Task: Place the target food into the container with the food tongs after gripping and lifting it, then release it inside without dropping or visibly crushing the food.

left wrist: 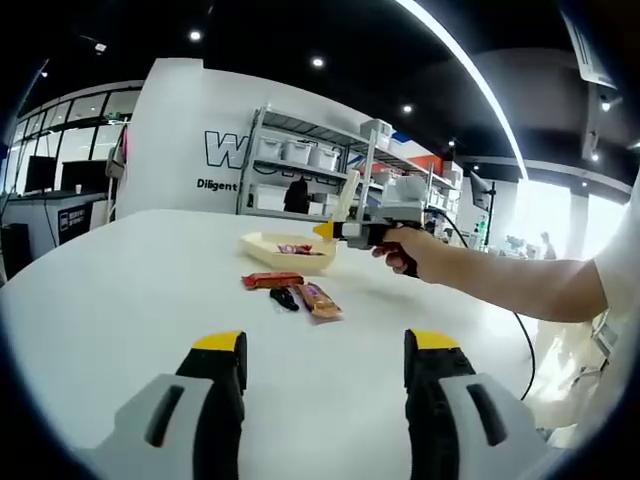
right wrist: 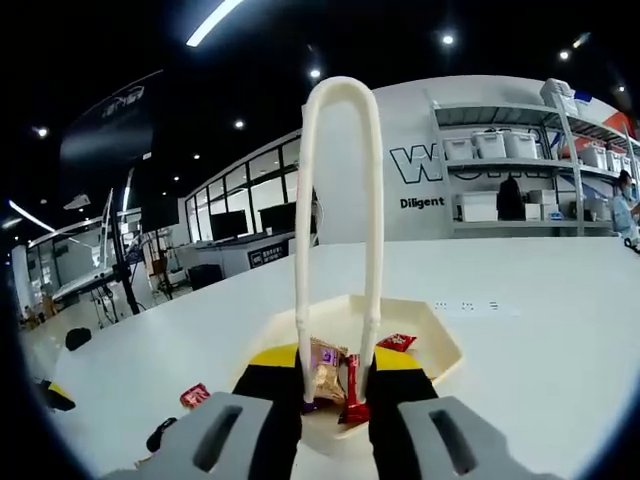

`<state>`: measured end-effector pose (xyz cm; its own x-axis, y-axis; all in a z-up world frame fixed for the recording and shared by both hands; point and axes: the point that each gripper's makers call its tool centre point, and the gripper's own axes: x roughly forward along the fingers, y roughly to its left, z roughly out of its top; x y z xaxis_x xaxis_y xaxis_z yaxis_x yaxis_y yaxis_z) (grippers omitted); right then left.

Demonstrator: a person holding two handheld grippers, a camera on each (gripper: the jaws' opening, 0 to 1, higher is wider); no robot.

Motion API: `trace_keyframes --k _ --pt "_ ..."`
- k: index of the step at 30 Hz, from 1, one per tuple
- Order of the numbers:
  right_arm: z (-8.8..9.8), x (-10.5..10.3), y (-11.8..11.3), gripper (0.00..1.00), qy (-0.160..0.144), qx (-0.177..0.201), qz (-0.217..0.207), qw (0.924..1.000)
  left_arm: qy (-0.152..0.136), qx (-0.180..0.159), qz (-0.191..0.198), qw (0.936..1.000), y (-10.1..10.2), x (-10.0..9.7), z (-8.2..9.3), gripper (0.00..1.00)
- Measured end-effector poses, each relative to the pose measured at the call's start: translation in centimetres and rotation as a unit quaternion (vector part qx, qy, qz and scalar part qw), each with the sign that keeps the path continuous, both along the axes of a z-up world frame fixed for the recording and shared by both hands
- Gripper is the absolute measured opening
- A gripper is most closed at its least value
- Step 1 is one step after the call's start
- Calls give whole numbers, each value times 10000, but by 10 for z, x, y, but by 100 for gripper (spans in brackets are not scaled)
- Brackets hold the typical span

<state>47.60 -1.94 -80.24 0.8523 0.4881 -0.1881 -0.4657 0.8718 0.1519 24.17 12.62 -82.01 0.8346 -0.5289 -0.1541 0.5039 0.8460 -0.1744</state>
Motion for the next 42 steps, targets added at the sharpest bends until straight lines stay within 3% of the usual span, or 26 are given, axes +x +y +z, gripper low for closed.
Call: trace_keyframes --k 2,8,15,18,20,26,30,36,42 --pt "0 -3 0 17 -2 22 13 10000 -21 17 0 10000 0 -1 1 62" --pt "8 -43 19 18 -181 71 392 9990 -59 -36 16 10000 1 -1 8 61" --pt "27 -77 34 19 -353 109 817 9960 -101 -342 -130 9993 -5 2 24 59" --pt "30 -90 38 19 -568 -153 1001 9932 -141 -382 -166 9990 -8 4 33 59" --pt "30 -95 40 19 -704 -306 1093 9910 -164 -512 -250 9982 -14 5 43 58" --pt "21 -134 53 19 -751 -341 1463 9858 -415 -682 -352 9962 -28 15 75 56" --pt "24 -152 50 19 -801 -238 1567 9841 -547 -696 -342 9955 -33 21 91 58" --pt "23 -167 38 19 -816 -294 1584 9836 -630 -623 -386 9953 -41 24 96 59" --pt "10 -187 35 20 -827 -536 1655 9813 -629 -627 -425 9951 -51 26 98 60"
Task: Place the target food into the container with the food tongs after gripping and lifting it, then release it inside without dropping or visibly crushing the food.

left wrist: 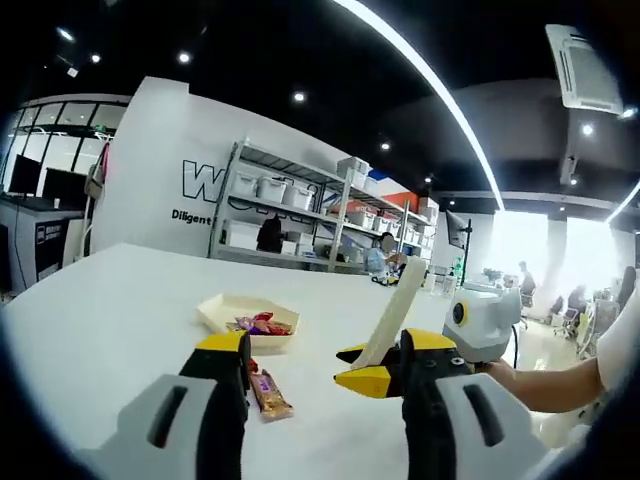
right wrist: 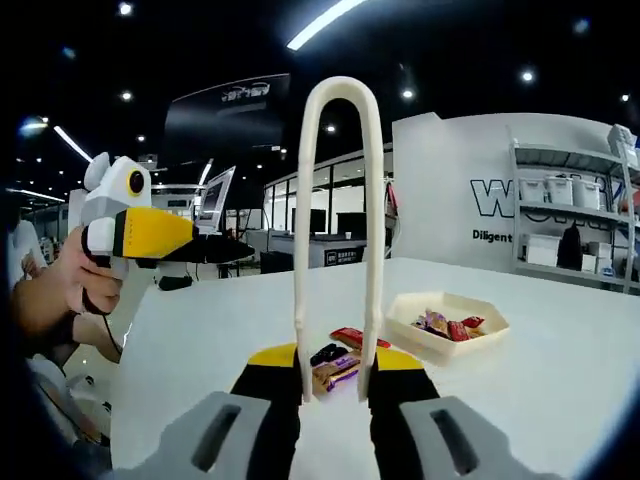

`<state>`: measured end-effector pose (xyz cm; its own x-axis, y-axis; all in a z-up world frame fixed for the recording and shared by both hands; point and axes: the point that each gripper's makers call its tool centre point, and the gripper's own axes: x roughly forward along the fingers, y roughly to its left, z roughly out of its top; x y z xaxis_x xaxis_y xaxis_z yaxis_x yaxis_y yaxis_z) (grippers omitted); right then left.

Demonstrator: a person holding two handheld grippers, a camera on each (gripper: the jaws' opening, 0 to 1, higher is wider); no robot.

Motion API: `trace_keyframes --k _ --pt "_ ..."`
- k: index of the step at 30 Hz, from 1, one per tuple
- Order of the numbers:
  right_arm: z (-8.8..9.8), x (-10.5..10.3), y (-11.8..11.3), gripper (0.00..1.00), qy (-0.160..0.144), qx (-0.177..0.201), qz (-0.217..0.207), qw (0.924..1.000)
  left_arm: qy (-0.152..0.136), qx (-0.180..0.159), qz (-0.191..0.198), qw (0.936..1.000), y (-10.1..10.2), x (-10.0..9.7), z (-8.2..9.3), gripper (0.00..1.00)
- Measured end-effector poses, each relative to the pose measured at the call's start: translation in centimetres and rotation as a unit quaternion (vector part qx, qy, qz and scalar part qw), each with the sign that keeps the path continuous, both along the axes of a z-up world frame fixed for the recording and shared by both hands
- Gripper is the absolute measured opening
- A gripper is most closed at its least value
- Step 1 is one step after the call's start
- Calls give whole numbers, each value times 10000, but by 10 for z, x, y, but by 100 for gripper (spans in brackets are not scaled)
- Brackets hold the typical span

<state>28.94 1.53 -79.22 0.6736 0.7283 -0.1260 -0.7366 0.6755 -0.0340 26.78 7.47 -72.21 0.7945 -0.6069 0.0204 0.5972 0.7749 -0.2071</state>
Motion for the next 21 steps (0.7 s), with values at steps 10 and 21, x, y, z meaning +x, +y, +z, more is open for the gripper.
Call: trace_keyframes --k 10,21 --pt "-10 -31 12 20 -342 -576 367 9971 -77 58 -89 9999 -18 1 7 61" --pt "-14 -34 17 22 -279 -633 373 9969 -8 11 -289 9996 -31 -13 3 57"
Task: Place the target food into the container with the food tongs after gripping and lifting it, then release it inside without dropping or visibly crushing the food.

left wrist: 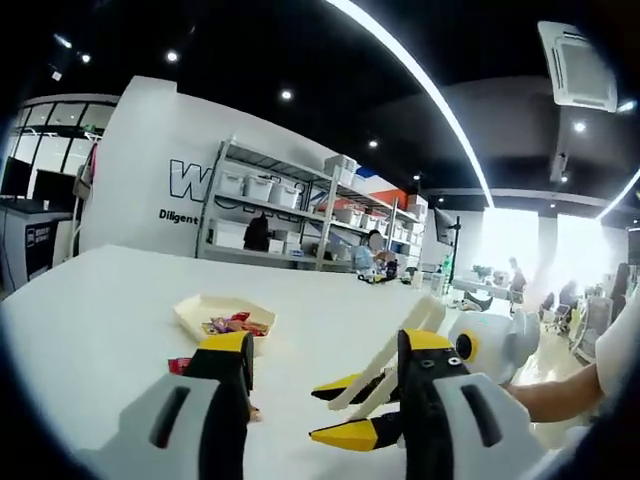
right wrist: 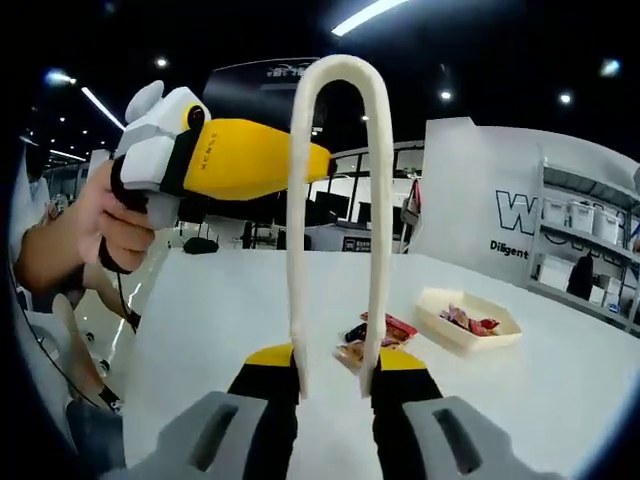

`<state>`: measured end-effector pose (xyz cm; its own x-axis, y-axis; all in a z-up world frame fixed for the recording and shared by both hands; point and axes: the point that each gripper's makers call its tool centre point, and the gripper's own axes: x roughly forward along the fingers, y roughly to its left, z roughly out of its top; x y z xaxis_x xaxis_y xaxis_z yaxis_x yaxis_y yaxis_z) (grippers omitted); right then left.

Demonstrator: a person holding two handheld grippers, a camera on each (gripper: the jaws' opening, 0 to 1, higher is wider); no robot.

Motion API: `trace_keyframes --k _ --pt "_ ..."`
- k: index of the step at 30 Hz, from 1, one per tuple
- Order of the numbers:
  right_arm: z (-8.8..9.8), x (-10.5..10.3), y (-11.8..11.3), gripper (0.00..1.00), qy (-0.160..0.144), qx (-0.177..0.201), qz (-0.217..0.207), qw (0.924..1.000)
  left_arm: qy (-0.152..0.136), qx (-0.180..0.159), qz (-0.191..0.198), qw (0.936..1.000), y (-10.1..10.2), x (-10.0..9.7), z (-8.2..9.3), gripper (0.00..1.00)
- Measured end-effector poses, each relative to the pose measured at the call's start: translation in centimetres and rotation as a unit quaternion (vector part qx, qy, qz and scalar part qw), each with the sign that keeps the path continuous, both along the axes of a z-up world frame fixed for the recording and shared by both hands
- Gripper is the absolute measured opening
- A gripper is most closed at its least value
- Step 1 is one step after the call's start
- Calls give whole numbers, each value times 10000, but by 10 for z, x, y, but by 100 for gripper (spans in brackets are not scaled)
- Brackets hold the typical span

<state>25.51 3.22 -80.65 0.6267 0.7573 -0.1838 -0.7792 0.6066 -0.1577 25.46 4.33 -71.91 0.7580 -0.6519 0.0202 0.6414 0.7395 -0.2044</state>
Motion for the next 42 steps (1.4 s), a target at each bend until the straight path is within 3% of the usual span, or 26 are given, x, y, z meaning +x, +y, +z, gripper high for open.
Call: trace_keyframes --k 4,9,14,19,23,25,29,31,33,42 --pt "0 0 4 23 27 -5 -11 10000 58 35 -60 10000 -4 -3 -4 60" --pt "4 -2 9 21 -1 75 5 10000 46 316 -123 9994 -12 -9 -13 63" --pt "2 -3 7 21 208 262 28 9994 -13 79 56 10000 6 -6 -1 63" --pt "2 -2 5 20 281 326 -19 9991 -2 34 284 9996 30 -5 -2 63" --pt "3 -2 4 17 459 457 -52 9979 97 -10 403 9991 42 -7 -12 63" --pt "2 -1 5 16 811 641 -61 9946 178 -66 514 9985 54 -11 -22 62" --pt "3 11 4 18 882 570 -191 9943 324 -145 783 9963 79 -15 -38 63" --pt "2 17 5 18 875 453 -243 9948 587 -132 931 9938 92 -16 -56 64" --pt "-1 22 6 19 969 471 -285 9938 649 -191 1007 9926 99 -18 -66 64" --pt "-22 54 9 22 1447 419 -882 9846 719 -255 1068 9913 110 -26 -78 62"
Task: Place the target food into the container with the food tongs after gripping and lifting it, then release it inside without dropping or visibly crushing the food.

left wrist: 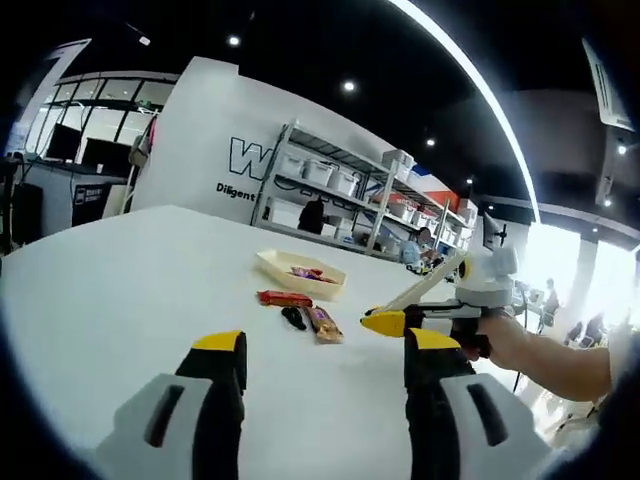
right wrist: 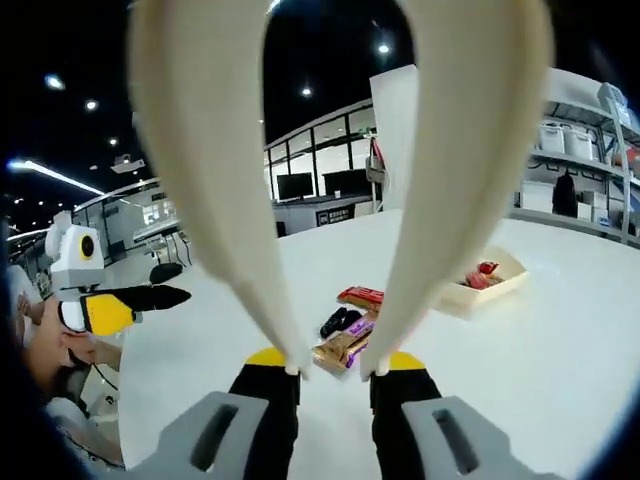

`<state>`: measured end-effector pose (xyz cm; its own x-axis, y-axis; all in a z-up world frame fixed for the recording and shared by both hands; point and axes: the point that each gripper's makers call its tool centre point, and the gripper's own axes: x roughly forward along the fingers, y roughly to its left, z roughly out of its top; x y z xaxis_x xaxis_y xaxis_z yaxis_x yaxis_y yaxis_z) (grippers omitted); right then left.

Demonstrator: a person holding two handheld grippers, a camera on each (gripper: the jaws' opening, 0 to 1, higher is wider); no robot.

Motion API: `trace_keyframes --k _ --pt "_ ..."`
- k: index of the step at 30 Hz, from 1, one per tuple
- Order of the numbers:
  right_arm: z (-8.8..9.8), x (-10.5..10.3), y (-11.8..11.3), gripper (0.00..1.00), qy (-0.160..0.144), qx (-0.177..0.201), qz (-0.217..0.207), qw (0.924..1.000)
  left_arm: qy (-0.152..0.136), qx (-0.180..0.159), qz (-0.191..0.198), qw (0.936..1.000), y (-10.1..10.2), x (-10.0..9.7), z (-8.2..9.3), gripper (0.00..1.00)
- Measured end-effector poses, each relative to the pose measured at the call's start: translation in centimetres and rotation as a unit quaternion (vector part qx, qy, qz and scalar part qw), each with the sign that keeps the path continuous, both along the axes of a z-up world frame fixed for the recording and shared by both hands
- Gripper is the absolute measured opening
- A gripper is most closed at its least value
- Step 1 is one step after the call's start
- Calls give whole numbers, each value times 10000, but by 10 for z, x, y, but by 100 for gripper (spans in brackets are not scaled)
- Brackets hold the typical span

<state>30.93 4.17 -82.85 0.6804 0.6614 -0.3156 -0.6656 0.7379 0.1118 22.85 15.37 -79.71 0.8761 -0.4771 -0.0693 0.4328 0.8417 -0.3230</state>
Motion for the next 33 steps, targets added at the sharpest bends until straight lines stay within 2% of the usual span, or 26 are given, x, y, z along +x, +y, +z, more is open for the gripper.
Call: trace_keyframes --k 4,5,8,10,13,15,18,21,24,28,31,33 --pt "0 15 12 22 -25 -163 -224 9996 -2 -101 2 9999 2 -1 -2 62" --pt "3 22 14 22 -230 -390 -293 9985 10 -125 4 9999 3 -2 -2 62" --pt "6 32 26 22 -459 -634 -335 9964 2 -164 7 9999 6 -5 -3 62" --pt "4 40 30 22 -696 -1036 -370 9915 7 -153 18 9999 9 -5 -4 62" --pt "-2 43 36 22 -665 -1082 -367 9912 -11 -70 46 10000 14 -6 -4 62" --pt "-11 47 34 22 -643 -1319 -424 9883 -42 -60 78 9999 20 -6 -2 62" --pt "-18 47 31 22 -644 -1474 -417 9861 -36 -109 124 9999 26 -4 -1 62" --pt "-22 47 22 22 -741 -1785 -418 9803 -25 -132 168 9998 28 -2 -1 61" --pt "-21 44 17 22 -738 -1796 -412 9801 -32 -147 184 9997 29 -1 -1 61" --pt "-24 38 3 22 -542 -1663 -408 9837 -5 -164 136 9998 21 -1 -2 61" --pt "-24 35 -5 22 -379 -1504 -456 9869 17 -166 71 9998 13 -3 -3 61" --pt "-21 35 -9 23 -242 -1264 -468 9906 18 -152 22 9999 7 -4 -3 60"
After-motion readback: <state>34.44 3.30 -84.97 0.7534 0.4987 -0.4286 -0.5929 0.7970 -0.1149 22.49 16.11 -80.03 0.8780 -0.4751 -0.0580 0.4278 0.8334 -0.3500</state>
